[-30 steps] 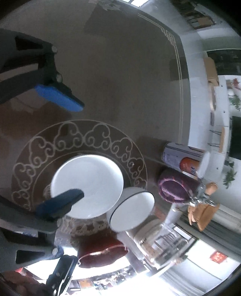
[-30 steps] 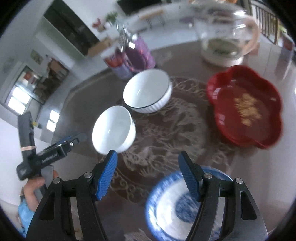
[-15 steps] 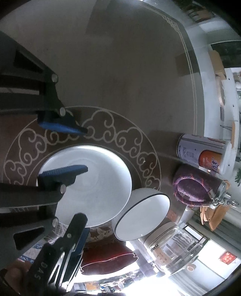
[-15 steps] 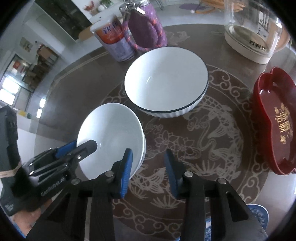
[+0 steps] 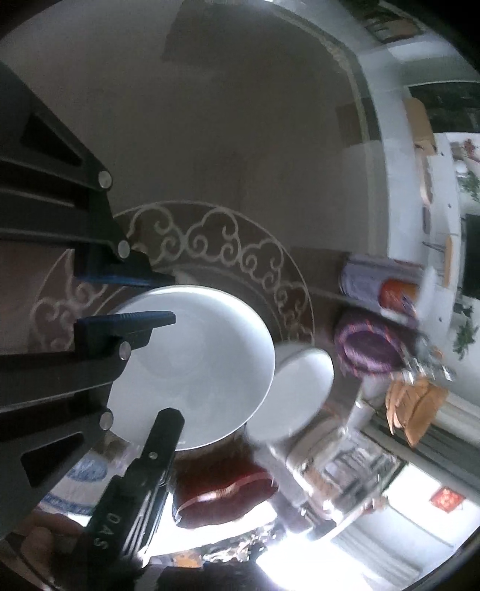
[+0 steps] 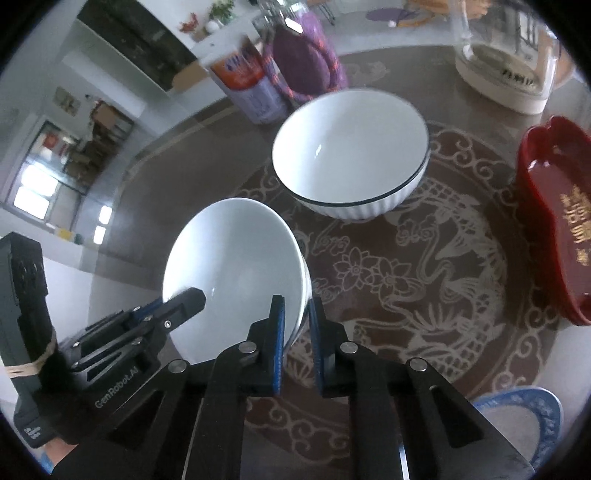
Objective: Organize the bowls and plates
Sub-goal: 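Lift the white bowl and lower it into the blue-and-white plate, open right gripper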
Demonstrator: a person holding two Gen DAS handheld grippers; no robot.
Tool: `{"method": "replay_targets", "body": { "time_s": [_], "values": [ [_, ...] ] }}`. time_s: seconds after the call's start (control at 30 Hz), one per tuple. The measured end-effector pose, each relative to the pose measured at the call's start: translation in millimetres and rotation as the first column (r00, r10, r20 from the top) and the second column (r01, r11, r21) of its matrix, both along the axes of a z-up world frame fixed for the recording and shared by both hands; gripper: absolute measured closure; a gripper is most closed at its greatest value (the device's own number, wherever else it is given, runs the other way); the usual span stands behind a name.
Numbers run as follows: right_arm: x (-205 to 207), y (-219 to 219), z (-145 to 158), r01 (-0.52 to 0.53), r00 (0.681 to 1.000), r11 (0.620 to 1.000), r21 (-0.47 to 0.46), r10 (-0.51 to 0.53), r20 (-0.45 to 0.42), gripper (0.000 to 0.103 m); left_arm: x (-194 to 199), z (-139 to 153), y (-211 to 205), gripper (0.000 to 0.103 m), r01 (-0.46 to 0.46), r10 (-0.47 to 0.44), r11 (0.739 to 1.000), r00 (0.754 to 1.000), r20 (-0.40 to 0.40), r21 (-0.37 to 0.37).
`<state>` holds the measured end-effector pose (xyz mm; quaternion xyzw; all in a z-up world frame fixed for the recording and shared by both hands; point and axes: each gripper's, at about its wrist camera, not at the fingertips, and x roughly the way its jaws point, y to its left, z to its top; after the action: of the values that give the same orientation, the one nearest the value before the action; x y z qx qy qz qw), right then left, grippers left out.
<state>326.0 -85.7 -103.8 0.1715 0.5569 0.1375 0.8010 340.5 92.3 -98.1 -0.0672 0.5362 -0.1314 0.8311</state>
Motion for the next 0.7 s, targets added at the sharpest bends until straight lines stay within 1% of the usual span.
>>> {"method": "replay_targets", "body": {
  "time_s": [0.13,0.2,0.33,0.43,0.5,0.7],
  "values": [
    [-26.8,-23.8,22.8,0.005,1.000,1.000,0.023,-0.006,0.022,0.089,-29.4,26.2,-20.4,0.091,0.038,-0.038,0.999,0.999,0.038,-0.020],
    [-47.8,-41.9,35.0,0.013,0.999,1.000,0.028,-0.015,0.037,0.089,-43.9,36.9,-33.7,0.091,0.063,-0.061,0.997,0.997,0.056,-0.033],
    [-81.8,-70.7,45.9,0.043,0.998,0.999,0.028,-0.044,0.036,0.089,-68.6,48.6,-63.5,0.091,0.117,-0.113,0.991,0.991,0.075,-0.062],
    [-106.7,-94.7,41.7,0.075,0.997,0.997,0.018,-0.075,0.014,0.089,-84.8,49.9,-88.8,0.091,0.163,-0.158,0.985,0.984,0.077,-0.063],
    [-116.0,-107.7,37.6,0.094,0.996,0.996,0.014,-0.094,0.001,0.089,-92.1,46.4,-104.8,0.091,0.188,-0.184,0.980,0.980,0.071,-0.056],
    [-136.0,-137.3,14.0,0.146,0.988,0.989,-0.003,-0.146,-0.050,0.089,-105.4,22.1,-134.7,0.091,0.222,-0.222,0.974,0.975,0.016,-0.050]
  ]
}}
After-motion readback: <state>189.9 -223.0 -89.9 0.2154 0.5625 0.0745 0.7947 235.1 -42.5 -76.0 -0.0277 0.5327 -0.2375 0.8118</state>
